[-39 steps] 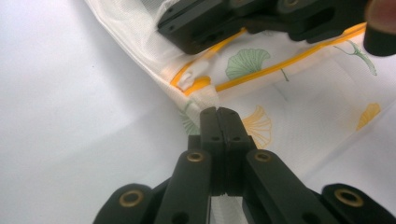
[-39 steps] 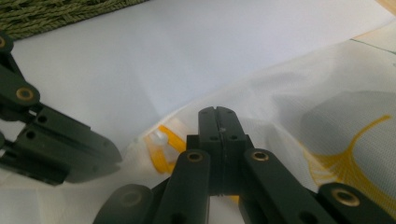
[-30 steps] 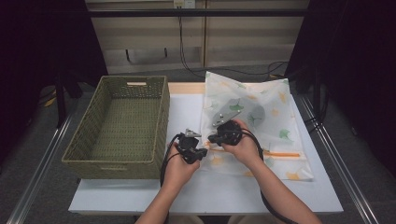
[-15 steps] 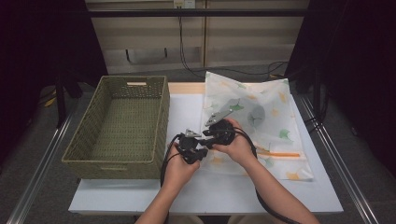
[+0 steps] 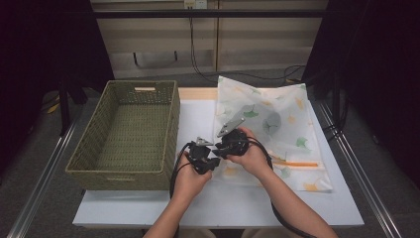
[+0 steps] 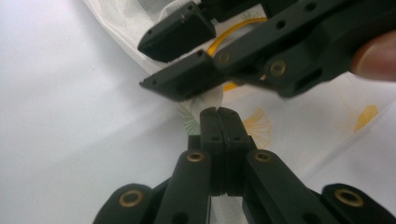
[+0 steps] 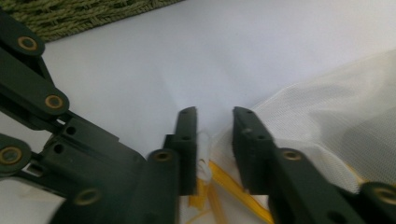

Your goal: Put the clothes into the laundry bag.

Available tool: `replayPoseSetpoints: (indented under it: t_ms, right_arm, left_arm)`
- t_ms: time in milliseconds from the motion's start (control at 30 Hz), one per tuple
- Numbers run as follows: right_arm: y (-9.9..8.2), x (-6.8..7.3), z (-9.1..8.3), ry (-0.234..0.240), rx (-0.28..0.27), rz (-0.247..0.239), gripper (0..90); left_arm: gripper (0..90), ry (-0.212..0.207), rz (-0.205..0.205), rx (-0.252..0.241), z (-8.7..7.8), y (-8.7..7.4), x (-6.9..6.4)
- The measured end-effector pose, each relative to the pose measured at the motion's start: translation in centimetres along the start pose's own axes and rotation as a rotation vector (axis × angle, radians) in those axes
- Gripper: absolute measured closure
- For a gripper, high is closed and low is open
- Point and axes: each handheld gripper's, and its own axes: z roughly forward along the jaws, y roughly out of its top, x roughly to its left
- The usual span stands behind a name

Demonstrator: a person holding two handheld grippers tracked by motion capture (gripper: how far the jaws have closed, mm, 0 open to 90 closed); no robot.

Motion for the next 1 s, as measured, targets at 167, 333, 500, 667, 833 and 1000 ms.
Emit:
replayPoseSetpoints:
  t_ms: [167,333,500,667,833,1000]
  right_arm:
    - [-0.1,-0.2,-0.6,0.003,-0.013,0.025,86.1]
    - [-0.3,-0.2,-0.9,0.01,-0.047,0.053,87.4]
    - [-0.5,-0.3,-1.4,0.013,-0.073,0.079,87.2]
    - [-0.7,-0.3,-1.7,0.008,-0.086,0.105,86.8]
    - [-0.9,-0.4,-1.9,0.009,-0.099,0.114,87.1]
    - [-1.2,-0.4,-2.3,0.018,-0.118,0.147,86.1]
  left_arm:
    - [90.0,0.0,0.005,0.008,0.0,0.0,-0.1]
    - [90.0,-0.004,0.001,0.004,0.1,0.0,0.0]
    - [90.0,-0.003,-0.001,0.004,0.1,0.0,-0.1]
    - [90.0,-0.007,-0.018,0.002,0.3,-0.1,0.0]
    - [90.0,-0.003,-0.01,0.009,0.3,0.0,0.1]
    - [90.0,0.001,0.0,0.014,0.0,0.1,0.5]
